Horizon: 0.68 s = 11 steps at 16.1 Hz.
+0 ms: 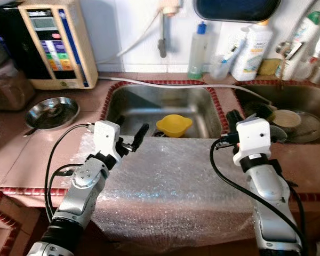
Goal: Kitchen organization
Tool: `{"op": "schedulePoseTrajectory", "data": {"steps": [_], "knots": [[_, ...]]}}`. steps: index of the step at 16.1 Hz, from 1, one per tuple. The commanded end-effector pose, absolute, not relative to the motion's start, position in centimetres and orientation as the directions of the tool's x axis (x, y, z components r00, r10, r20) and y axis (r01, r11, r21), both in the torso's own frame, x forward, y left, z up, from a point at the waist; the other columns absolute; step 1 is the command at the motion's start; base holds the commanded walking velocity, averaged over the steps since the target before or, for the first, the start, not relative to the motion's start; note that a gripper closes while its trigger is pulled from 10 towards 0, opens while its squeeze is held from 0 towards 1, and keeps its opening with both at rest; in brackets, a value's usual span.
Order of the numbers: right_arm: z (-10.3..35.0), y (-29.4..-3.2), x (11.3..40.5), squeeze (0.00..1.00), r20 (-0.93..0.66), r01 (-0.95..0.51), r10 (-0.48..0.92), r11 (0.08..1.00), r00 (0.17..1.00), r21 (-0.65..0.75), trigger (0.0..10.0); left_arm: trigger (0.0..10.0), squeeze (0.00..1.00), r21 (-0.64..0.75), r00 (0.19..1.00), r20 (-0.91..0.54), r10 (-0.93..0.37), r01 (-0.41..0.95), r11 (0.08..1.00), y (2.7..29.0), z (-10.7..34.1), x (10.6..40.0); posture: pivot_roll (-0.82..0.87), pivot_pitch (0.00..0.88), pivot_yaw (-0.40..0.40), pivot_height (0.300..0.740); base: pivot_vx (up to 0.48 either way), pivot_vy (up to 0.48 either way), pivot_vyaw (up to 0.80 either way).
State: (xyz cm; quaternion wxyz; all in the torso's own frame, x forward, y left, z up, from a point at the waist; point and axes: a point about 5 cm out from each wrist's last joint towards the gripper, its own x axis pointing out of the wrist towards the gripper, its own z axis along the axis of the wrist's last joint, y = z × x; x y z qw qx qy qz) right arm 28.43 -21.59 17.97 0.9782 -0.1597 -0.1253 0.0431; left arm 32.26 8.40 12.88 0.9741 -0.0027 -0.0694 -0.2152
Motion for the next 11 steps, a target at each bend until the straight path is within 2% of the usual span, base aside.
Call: {"op": "schedulePoseTrajectory", "data": {"steps": [1,11], "knots": [[19.3,-21.5,28.7,0.0,0.276,-0.037,0.139,0.937,0.951,-0.347,0.0,10.0,0.0,0.035,0.9,0.15,-0.41,0.41,0.912,8.6,13.6,32.6,-0.01,0.018,0.04,0.74,0.0,0.0,0.0],[20.5,-21.2,30.3,0.0,0.311,-0.046,0.167,0.93,0.936,-0.364,0.0,10.0,0.0,0.013,0.903,0.171,-0.393,0.397,0.918,8.9,14.2,32.9,0.0,0.016,0.035,0.74,0.0,0.0,0.0]]}}
